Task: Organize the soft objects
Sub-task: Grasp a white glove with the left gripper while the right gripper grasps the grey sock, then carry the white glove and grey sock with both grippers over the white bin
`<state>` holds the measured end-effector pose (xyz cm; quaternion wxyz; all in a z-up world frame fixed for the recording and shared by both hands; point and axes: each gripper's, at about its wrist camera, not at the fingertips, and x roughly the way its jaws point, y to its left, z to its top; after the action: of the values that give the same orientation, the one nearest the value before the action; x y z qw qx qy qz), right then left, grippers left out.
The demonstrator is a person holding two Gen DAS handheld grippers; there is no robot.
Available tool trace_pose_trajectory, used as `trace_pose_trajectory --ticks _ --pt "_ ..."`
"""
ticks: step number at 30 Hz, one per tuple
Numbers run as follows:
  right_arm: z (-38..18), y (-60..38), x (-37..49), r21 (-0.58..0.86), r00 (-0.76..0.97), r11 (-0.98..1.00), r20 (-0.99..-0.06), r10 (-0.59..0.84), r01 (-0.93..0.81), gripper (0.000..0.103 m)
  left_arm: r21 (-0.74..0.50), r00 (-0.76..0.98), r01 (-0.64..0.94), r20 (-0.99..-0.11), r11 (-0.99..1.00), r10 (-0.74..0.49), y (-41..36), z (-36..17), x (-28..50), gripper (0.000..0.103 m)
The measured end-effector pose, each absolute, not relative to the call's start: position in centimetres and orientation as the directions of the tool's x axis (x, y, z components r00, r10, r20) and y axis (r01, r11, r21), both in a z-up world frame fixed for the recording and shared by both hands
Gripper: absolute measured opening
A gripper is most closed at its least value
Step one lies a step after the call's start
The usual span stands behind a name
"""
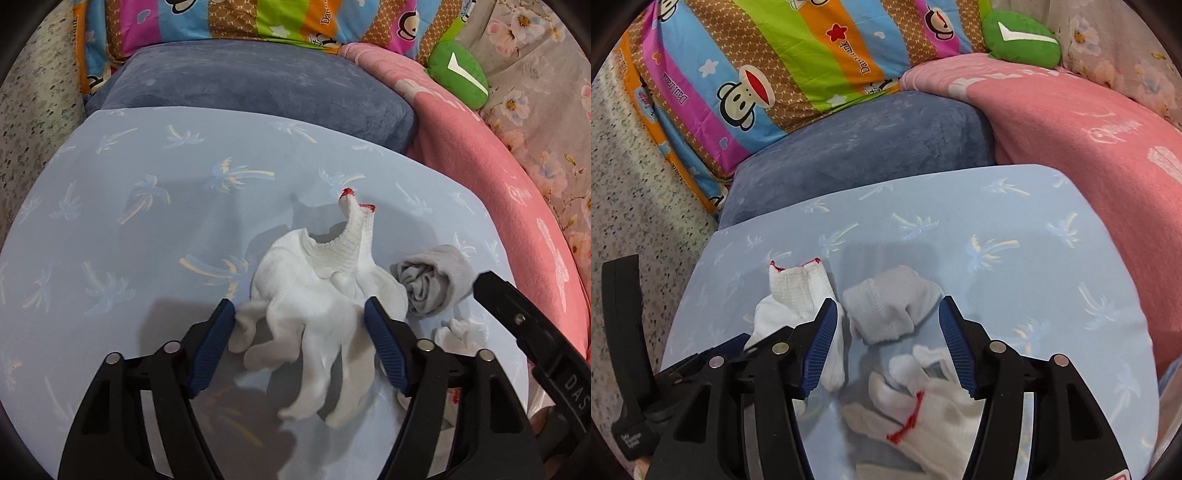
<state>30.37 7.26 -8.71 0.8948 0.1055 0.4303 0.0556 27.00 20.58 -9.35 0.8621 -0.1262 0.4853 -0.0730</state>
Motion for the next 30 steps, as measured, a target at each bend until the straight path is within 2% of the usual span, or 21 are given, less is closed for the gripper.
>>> trace_pose_trajectory --ticks 4,5,6,8,9,10,13,30 --pt "-10.4 7.7 31.6 0.231 0.601 0.973 -0.776 0.193 -0.013 0.055 -0.285 0.521 0.006 -0.817 0.958 -0.246 20.7 -9.7 27.1 0.048" --pt "-10.7 7.7 31.7 0.234 0.593 0.972 -0.781 0.196 -0.013 0.052 -0.284 0.520 0.011 -0.817 0.959 -0.249 20.7 -9.7 27.1 0.043" --pt "-11.2 7.6 31.8 0.245 0.581 0.970 -0.787 0.207 -0.013 0.042 -0.286 0.519 0.016 -0.817 0.958 -0.252 20.8 -9.7 27.1 0.034" --pt "-11.7 7.5 31.7 0.256 0.575 0.967 -0.789 0.214 -0.009 0.036 -0.290 0.517 0.020 -0.816 0.957 -0.258 20.9 -9.8 27.1 0.015" --pt "-11.6 7.5 31.5 0.259 0.575 0.966 -0.788 0.219 -0.014 0.029 -0.300 0.512 0.025 -0.816 0.954 -0.270 20.9 -9.8 27.1 0.012" --pt "-11.5 7.5 31.3 0.261 0.572 0.965 -0.789 0.225 -0.019 0.023 -0.305 0.512 0.026 -0.814 0.952 -0.275 20.8 -9.7 27.0 0.011" --pt "-10.8 7.3 30.5 0.257 0.579 0.966 -0.785 0.220 -0.018 0.017 -0.292 0.532 0.031 -0.805 0.956 -0.263 20.5 -9.0 26.3 0.010" --pt "-0.2 1.7 21.7 0.280 0.731 0.960 -0.653 0.197 -0.008 0.016 -0.302 0.646 0.181 -0.681 0.936 -0.344 14.9 0.5 21.0 0.010"
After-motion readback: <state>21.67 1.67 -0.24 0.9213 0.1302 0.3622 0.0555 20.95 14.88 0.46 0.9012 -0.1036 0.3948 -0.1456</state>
